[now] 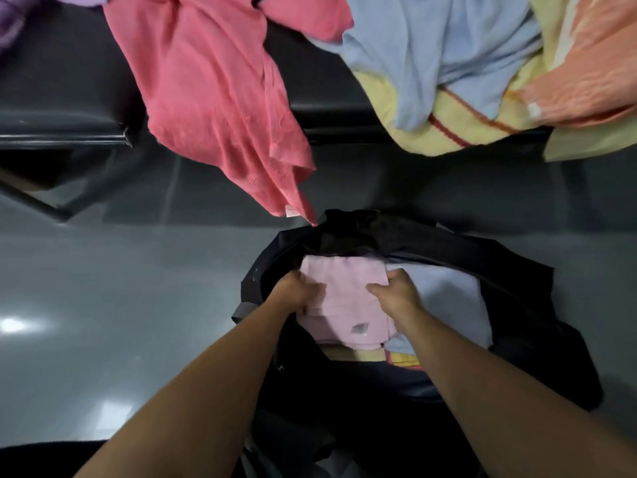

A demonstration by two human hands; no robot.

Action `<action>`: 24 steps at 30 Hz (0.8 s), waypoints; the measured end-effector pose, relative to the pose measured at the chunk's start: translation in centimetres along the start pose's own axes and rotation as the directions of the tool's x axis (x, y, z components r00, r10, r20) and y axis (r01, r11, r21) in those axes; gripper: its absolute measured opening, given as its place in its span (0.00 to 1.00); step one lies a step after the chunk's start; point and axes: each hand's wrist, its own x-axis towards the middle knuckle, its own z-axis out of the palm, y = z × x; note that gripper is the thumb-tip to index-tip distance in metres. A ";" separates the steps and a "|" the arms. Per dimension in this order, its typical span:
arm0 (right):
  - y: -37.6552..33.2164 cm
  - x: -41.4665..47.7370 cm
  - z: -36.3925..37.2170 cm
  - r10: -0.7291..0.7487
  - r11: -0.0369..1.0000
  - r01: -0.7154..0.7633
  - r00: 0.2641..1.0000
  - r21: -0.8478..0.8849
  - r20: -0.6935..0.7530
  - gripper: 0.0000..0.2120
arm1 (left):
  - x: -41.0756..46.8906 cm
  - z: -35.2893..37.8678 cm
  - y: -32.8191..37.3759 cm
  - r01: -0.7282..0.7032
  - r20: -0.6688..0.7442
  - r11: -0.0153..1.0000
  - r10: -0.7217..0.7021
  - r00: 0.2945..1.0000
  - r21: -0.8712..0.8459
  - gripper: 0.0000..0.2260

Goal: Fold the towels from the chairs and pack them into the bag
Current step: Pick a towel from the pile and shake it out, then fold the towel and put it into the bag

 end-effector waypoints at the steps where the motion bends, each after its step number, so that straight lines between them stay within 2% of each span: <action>1: 0.3 0.0 0.4 -0.005 0.999 0.005 1.000 -0.053 -0.014 0.17 | 0.1 0.4 -0.3 -0.005 -0.006 0.999 0.005 1.000 0.042 0.15; 4: 0.7 -0.2 0.7 -0.017 0.990 0.006 0.997 -0.143 -0.071 0.13 | 0.3 0.8 -1.0 -0.048 -0.096 0.997 0.054 0.994 0.065 0.15; 6: 1.2 -0.4 0.6 0.020 0.994 -0.025 0.998 -0.103 -0.053 0.11 | 0.3 0.5 -1.5 -0.060 -0.134 0.997 0.066 0.989 0.048 0.15; 9: 1.8 -1.8 0.3 0.021 0.987 -0.021 1.000 -0.156 0.000 0.13 | -0.3 0.1 -2.2 -0.038 -0.087 0.988 0.051 0.995 0.148 0.17; 13: 0.0 -4.1 -1.3 -0.057 0.961 0.046 0.998 -0.271 -0.033 0.14 | -2.5 -0.7 -0.6 -0.061 -0.054 0.962 0.078 0.996 0.267 0.25; 16: -3.6 -5.8 -3.4 -0.133 0.952 0.120 0.991 -0.280 -0.030 0.09 | -5.4 -2.5 2.5 -0.157 -0.060 0.931 0.187 0.981 0.330 0.20; 17: -5.0 -6.4 -4.3 -0.170 0.949 0.156 0.985 -0.276 -0.028 0.05 | -6.4 -3.3 3.7 -0.207 -0.060 0.913 0.242 0.968 0.352 0.16; 19: -7.8 -7.2 -6.2 -0.230 0.950 0.218 0.973 -0.225 -0.028 0.12 | -8.5 -5.3 6.4 -0.300 -0.063 0.890 0.341 0.938 0.342 0.11; 24: -15.4 -12.0 -12.1 -0.296 0.955 0.295 0.954 0.019 0.048 0.02 | -14.8 -10.3 14.6 -0.533 -0.099 0.821 0.560 0.823 0.206 0.05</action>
